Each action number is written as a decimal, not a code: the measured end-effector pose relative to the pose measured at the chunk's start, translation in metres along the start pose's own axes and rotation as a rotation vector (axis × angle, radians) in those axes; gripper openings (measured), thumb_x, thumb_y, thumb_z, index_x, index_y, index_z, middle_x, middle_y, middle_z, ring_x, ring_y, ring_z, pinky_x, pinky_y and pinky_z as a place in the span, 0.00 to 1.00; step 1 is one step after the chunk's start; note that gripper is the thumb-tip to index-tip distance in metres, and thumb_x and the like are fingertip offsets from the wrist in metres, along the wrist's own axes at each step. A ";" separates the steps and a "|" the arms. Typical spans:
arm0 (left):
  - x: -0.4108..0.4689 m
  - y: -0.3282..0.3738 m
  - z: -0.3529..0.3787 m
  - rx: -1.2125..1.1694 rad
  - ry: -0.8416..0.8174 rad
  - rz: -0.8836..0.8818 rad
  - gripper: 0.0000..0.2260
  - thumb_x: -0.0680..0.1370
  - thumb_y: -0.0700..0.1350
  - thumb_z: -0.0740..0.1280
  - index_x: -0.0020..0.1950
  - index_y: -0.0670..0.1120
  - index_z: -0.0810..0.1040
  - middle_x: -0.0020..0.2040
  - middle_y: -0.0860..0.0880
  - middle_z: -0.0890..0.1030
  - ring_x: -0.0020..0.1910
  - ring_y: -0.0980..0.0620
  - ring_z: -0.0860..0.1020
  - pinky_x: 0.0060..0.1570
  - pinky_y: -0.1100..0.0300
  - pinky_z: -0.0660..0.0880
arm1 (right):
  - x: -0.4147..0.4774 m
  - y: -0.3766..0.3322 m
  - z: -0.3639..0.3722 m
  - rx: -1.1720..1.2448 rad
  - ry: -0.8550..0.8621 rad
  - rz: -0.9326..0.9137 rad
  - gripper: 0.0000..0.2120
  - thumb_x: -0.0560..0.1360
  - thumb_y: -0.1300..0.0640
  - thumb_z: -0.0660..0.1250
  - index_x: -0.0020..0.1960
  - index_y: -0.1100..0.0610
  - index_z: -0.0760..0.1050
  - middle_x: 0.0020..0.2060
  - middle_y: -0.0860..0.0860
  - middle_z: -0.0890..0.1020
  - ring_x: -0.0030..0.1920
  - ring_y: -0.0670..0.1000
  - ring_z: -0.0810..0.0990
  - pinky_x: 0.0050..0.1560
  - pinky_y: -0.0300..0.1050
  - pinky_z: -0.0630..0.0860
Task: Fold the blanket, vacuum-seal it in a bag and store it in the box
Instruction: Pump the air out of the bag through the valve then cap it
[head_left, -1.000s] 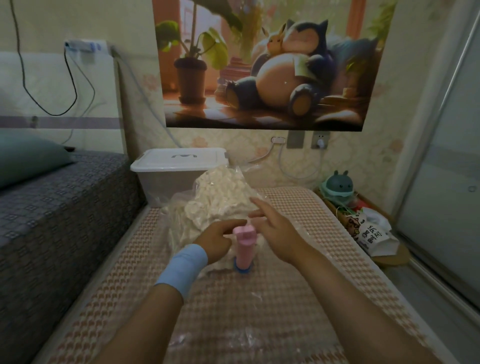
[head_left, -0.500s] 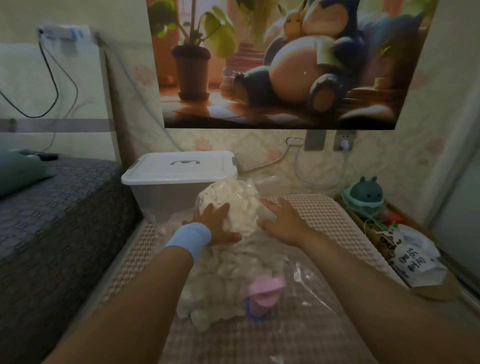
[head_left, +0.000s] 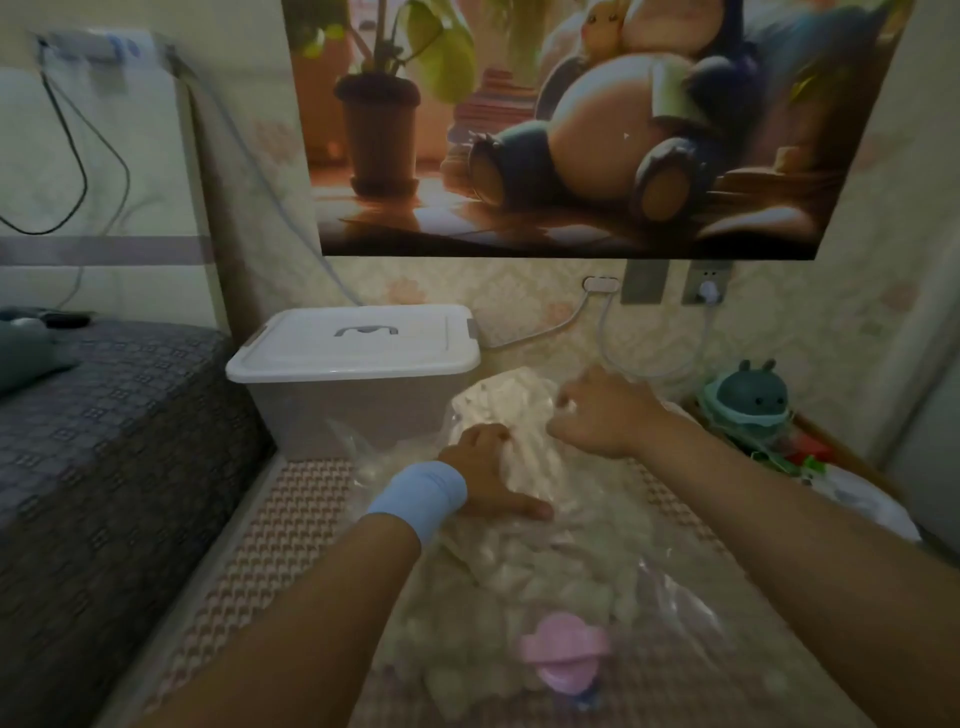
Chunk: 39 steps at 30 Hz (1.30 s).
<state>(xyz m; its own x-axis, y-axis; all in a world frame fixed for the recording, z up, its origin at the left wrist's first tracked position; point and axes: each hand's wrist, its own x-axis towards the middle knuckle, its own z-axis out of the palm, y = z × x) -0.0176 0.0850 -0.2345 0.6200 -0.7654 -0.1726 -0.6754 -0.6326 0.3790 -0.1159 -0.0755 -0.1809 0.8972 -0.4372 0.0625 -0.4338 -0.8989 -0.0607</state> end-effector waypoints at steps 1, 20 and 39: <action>-0.004 -0.003 -0.007 -0.071 -0.047 -0.020 0.41 0.68 0.67 0.69 0.76 0.55 0.57 0.76 0.50 0.56 0.72 0.43 0.63 0.66 0.46 0.68 | 0.005 -0.019 -0.014 0.005 0.041 -0.051 0.24 0.73 0.37 0.62 0.66 0.45 0.73 0.68 0.52 0.71 0.65 0.57 0.73 0.63 0.55 0.69; -0.044 -0.162 -0.018 0.077 0.169 -0.227 0.19 0.84 0.52 0.52 0.53 0.41 0.78 0.54 0.41 0.80 0.54 0.41 0.77 0.55 0.53 0.73 | 0.054 -0.139 0.078 -0.308 0.080 -0.398 0.11 0.79 0.56 0.62 0.54 0.48 0.82 0.55 0.49 0.81 0.61 0.54 0.75 0.62 0.51 0.63; -0.038 -0.036 -0.024 0.061 0.233 0.110 0.41 0.70 0.63 0.70 0.77 0.52 0.56 0.77 0.48 0.59 0.74 0.44 0.60 0.71 0.50 0.61 | 0.014 -0.059 0.056 0.191 -0.076 -0.140 0.39 0.80 0.45 0.62 0.81 0.46 0.40 0.80 0.51 0.40 0.80 0.56 0.41 0.78 0.61 0.47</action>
<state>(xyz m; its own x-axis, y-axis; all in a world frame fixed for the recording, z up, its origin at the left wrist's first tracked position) -0.0076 0.1400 -0.2196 0.6118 -0.7867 0.0828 -0.7624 -0.5585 0.3268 -0.0738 -0.0273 -0.2321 0.9543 -0.2988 0.0089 -0.2877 -0.9261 -0.2439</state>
